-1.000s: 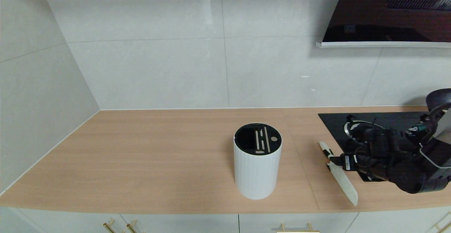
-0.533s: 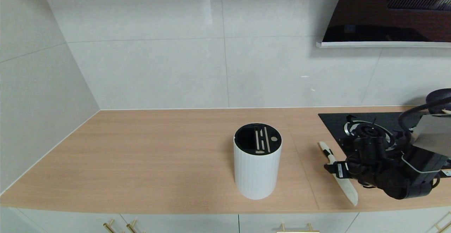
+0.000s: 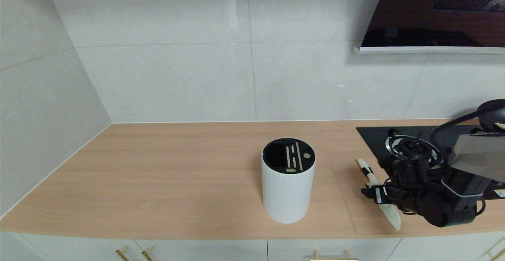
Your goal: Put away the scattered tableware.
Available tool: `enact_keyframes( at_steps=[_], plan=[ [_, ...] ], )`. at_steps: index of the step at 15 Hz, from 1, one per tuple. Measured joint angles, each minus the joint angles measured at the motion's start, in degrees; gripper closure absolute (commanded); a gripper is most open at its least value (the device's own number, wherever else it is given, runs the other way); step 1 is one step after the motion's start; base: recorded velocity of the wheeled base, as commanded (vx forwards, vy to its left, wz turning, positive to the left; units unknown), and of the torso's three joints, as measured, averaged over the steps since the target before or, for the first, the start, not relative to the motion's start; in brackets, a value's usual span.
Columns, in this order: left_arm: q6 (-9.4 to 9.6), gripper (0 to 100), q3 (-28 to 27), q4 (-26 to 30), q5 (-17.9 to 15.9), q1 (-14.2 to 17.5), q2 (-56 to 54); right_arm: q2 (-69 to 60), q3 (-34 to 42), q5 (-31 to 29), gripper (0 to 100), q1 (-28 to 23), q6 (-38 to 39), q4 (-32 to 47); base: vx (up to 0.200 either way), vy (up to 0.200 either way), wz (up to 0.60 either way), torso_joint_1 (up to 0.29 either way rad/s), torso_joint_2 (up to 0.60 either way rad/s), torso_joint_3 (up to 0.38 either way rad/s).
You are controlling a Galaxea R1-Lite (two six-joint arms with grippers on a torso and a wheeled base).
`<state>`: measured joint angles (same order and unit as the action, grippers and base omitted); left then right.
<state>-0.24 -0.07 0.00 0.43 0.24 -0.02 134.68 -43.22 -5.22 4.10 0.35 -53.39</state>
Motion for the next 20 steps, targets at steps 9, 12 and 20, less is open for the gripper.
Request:
enact_keyframes(
  at_steps=[9,12,20],
  plan=[
    [0.02,0,-0.02,0.00,0.00,0.00,0.00,1.67,-0.80,-0.13,0,0.00,0.09,-0.11,0.000,0.000,0.00,0.000,0.00,0.000],
    [0.00,0,-0.02,0.00,0.00,0.00,0.00,2.06,-0.85,-0.13,0,0.01,0.05,-0.11,0.000,0.000,0.00,0.000,0.00,0.000],
    [0.02,0,0.00,0.00,0.00,0.00,0.00,2.80,-1.18,-0.13,100,0.00,0.02,-0.22,0.000,0.000,0.00,0.000,0.00,0.000]
  ],
)
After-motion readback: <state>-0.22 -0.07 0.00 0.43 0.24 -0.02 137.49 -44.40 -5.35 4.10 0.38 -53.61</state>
